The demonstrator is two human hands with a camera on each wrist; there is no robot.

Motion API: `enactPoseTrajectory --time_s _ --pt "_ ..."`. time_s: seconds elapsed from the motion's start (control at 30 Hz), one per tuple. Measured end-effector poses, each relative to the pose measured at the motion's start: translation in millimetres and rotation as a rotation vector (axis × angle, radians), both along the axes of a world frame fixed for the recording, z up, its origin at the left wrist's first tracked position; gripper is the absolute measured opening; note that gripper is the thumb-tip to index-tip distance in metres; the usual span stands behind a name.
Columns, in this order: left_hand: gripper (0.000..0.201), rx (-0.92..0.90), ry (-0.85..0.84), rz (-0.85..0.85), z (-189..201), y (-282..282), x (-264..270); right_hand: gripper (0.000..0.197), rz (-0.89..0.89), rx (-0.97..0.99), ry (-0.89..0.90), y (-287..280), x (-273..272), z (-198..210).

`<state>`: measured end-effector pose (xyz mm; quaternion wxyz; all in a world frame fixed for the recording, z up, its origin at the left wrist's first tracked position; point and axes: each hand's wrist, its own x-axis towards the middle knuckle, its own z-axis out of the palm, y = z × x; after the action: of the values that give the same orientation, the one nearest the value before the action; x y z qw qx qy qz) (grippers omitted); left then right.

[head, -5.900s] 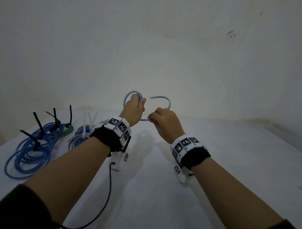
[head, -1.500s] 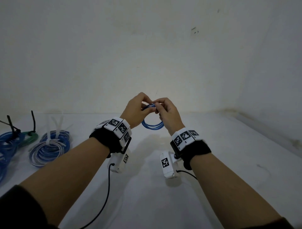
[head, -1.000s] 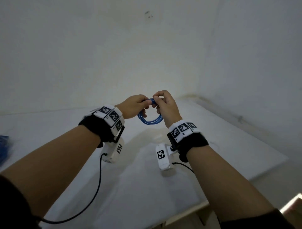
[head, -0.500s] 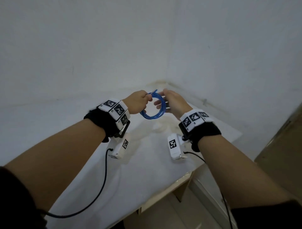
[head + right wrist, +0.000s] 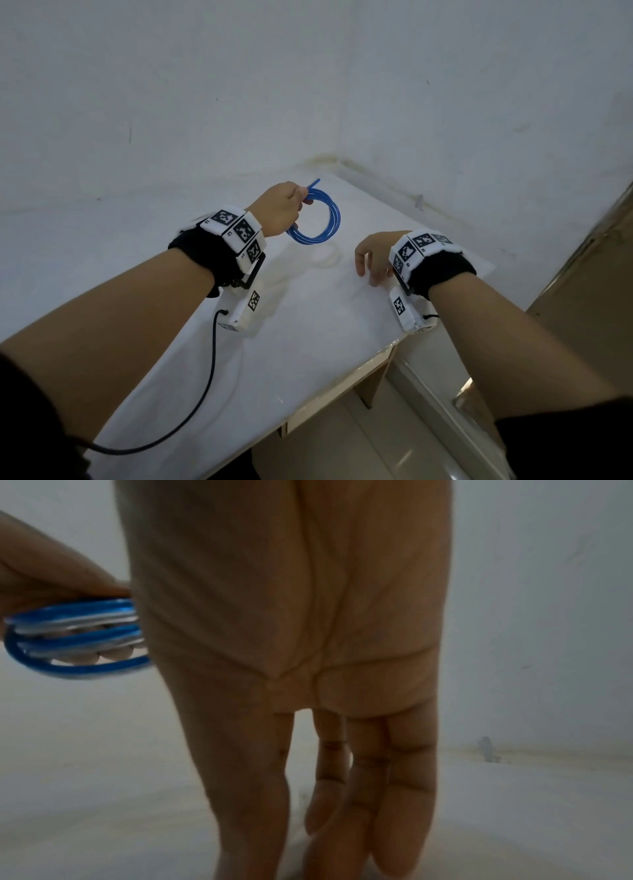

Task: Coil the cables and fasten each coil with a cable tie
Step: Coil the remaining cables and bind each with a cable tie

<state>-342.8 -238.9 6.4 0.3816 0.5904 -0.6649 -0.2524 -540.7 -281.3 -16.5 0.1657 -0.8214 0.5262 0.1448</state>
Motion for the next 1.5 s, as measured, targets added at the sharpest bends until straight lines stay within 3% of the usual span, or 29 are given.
enactPoseTrajectory --time_s 0.17,0.4,0.57,0.63,0.83,0.93,1.07,1.17,1.3,1.5 --pt "0.036 -0.045 -0.054 0.005 0.8 4.4 13.4 0.008 0.016 -0.029 -0.139 -1.3 6.3 -3.4" --pt "0.034 -0.098 -0.156 0.151 3.4 20.1 53.5 0.015 -0.072 -0.052 -0.837 11.1 56.1 22.7" --pt "0.033 -0.214 -0.132 0.365 10.9 38.1 102.3 0.016 -0.092 -0.12 -0.928 22.1 114.2 34.1" --pt "0.034 -0.244 -0.098 0.431 14.4 49.7 126.7 0.017 -0.119 -0.129 -1.054 26.4 142.1 35.8" --pt "0.034 -0.291 -0.023 0.545 14.4 78.8 190.2 0.012 0.02 0.113 -1.551 54.2 226.8 46.2" --pt "0.032 -0.312 0.044 0.573 11.7 89.5 219.3 0.011 0.124 0.204 -1.602 66.3 262.5 47.2" --pt "0.031 -0.298 0.107 0.619 8.1 100.6 252.1 0.01 0.232 0.203 -1.514 71.6 304.0 38.1" --pt "0.032 -0.307 0.12 0.632 3.8 105.1 271.1 0.01 0.282 0.196 -1.454 70.9 329.9 29.6" --pt "0.033 -0.299 0.158 0.628 -1.0 106.0 283.2 0.008 0.304 0.211 -1.499 70.8 352.7 22.5" --pt "0.009 -0.334 0.181 0.62 -8.2 102.5 283.9 0.007 0.299 0.24 -1.638 63.9 359.9 15.1"
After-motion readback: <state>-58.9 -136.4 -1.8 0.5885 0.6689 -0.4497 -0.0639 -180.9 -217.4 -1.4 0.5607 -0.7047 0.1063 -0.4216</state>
